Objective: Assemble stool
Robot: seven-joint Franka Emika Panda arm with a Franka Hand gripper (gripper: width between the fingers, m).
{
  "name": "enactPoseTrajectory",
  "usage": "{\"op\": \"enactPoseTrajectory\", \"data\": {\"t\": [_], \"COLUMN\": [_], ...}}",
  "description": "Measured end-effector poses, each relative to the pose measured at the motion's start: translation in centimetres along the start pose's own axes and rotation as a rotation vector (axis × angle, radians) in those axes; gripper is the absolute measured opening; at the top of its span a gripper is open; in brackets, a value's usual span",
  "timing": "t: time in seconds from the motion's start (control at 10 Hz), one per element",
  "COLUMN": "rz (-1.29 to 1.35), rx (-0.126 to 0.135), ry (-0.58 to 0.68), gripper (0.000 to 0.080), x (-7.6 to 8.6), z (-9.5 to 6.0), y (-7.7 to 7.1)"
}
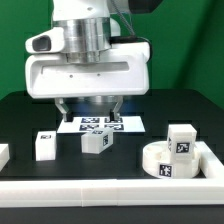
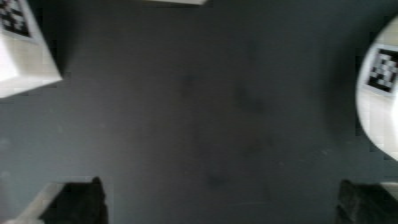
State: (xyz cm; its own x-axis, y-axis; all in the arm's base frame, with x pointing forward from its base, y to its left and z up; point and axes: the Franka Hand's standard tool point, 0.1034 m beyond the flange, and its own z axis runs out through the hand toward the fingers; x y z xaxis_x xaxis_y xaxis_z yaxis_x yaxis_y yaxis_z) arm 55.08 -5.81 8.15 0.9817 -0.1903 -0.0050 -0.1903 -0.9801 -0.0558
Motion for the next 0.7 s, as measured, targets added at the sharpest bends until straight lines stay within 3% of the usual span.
{"op": "enactPoseTrajectory", "data": {"t": [0.3, 0.4, 0.5, 0.7], "rz": [0.018, 0.059, 0.176, 0.349], "rx": [0.000, 0.010, 0.035, 0.034], "ry": [-0.001, -0.011, -0.027, -0.062], "gripper": [0.0649, 0.0649, 0.0649, 0.0649], "x": [0.0, -0.3, -1.0, -2.9], "z": [0.1, 0.3, 0.9, 2.1], "y": [0.0, 0.8, 1.9, 2.2]}}
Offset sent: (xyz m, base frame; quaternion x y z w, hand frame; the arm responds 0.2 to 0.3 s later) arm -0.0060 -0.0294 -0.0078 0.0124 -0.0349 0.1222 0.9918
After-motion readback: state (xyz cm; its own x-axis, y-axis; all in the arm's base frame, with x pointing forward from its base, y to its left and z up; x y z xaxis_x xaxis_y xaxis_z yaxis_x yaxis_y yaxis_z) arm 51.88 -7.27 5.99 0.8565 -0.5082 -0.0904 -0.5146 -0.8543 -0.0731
